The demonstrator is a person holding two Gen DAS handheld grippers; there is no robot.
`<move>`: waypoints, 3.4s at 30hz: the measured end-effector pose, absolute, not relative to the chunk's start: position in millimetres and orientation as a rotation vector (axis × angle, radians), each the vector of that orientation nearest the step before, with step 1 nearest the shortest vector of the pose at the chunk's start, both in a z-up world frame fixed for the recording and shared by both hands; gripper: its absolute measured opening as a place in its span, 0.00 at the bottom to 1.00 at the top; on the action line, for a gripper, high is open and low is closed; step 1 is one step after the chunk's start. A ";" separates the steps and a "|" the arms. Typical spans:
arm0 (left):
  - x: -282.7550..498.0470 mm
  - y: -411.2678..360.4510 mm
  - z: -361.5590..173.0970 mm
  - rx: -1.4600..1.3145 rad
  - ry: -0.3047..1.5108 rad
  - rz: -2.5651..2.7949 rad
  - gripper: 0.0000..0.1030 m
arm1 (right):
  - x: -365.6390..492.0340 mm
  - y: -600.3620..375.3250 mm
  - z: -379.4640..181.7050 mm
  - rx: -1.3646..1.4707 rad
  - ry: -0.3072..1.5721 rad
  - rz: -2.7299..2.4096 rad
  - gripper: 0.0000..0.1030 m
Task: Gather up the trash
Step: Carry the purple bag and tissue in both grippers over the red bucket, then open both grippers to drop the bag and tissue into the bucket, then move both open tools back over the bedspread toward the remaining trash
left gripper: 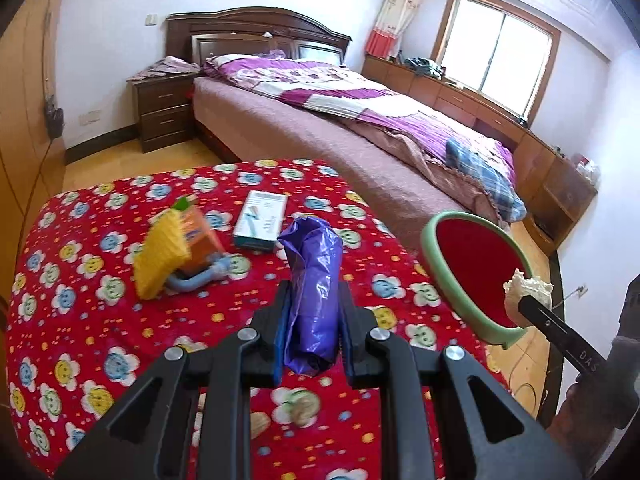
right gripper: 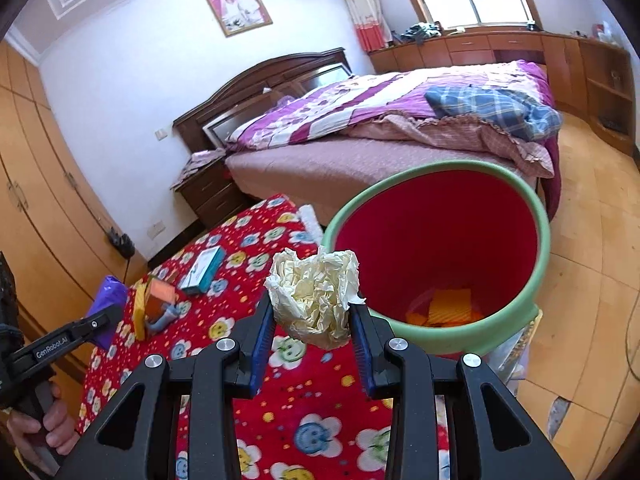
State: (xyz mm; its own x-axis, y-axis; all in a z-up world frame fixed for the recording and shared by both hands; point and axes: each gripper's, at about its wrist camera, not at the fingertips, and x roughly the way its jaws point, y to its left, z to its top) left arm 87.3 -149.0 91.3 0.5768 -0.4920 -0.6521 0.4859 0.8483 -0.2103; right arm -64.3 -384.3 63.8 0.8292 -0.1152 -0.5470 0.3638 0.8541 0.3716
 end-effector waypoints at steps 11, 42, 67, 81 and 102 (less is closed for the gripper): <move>87.3 -217.3 85.9 0.072 0.801 -0.653 0.20 | -70.9 -428.8 55.7 0.536 0.518 -0.326 0.35; 78.4 -354.0 39.3 0.189 0.861 -0.894 0.41 | -80.3 -486.1 9.0 0.647 0.553 -0.381 0.39; 77.8 -281.0 56.5 0.075 0.864 -0.757 0.41 | -68.6 -456.8 28.0 0.575 0.576 -0.351 0.74; 75.2 -215.3 78.5 -0.007 0.824 -0.665 0.41 | -64.5 -415.6 52.7 0.531 0.563 -0.294 0.74; 92.2 -87.0 85.0 -0.124 0.799 -0.438 0.41 | -43.9 -340.0 63.3 0.457 0.621 -0.171 0.74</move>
